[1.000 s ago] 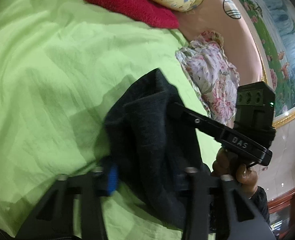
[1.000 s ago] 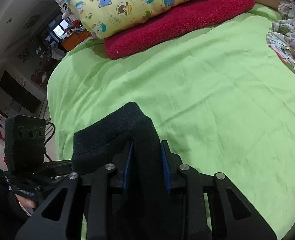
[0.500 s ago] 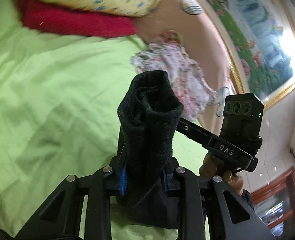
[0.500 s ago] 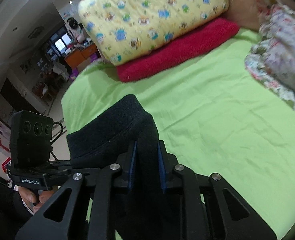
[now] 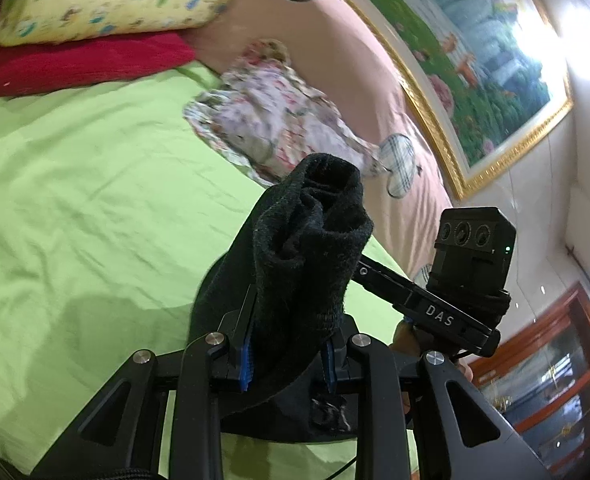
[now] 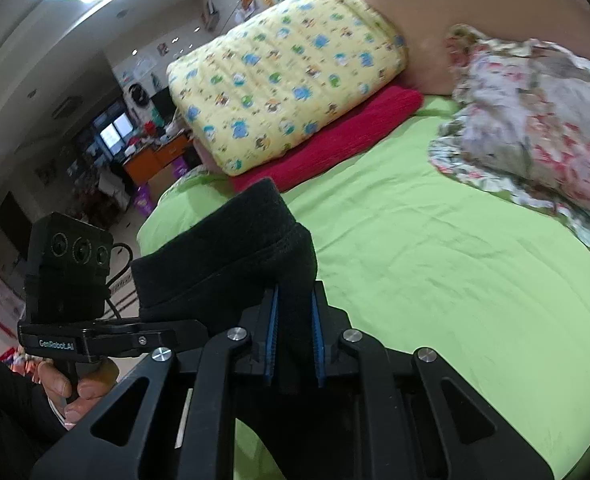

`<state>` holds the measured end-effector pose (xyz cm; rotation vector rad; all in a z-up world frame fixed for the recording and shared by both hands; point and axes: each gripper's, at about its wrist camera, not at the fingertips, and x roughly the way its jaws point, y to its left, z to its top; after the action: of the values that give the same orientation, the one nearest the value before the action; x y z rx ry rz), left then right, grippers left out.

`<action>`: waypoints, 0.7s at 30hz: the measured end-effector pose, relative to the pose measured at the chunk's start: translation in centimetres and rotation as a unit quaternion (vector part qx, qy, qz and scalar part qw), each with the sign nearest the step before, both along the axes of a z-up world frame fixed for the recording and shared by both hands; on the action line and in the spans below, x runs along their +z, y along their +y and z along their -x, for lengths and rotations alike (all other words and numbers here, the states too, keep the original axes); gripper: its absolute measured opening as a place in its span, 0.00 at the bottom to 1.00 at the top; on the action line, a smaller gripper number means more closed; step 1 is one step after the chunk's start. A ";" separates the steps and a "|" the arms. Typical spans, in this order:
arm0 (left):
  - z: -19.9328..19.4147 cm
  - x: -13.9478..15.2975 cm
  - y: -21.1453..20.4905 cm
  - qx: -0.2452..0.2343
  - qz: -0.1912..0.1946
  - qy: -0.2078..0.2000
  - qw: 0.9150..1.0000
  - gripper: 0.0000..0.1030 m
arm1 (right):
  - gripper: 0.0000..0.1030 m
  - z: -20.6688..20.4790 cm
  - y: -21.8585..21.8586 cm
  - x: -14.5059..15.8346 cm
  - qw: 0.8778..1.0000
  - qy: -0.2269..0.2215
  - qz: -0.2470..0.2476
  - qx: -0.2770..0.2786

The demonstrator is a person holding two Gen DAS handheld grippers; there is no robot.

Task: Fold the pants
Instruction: 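Lift the pants end with both grippers and fold it over the rest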

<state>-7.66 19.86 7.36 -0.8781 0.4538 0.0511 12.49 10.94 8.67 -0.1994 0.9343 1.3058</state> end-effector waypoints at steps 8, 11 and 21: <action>-2.4 1.4 -5.4 -0.054 -0.025 -0.002 0.998 0.24 | 0.15 -0.5 -6.0 0.7 0.997 0.009 -0.038 -0.059; -3.5 1.6 -7.4 -0.072 -0.031 0.003 0.997 0.24 | 0.15 -0.6 -8.0 0.5 0.995 0.017 -0.054 -0.082; -6.6 2.2 -13.1 -0.142 -0.046 0.017 0.989 0.24 | 0.15 -1.1 -15.7 0.0 0.984 0.037 -0.093 -0.147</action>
<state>-1.09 6.75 9.59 -0.7158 0.6004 -0.1737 13.54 -4.77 8.63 0.1295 0.8615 1.1224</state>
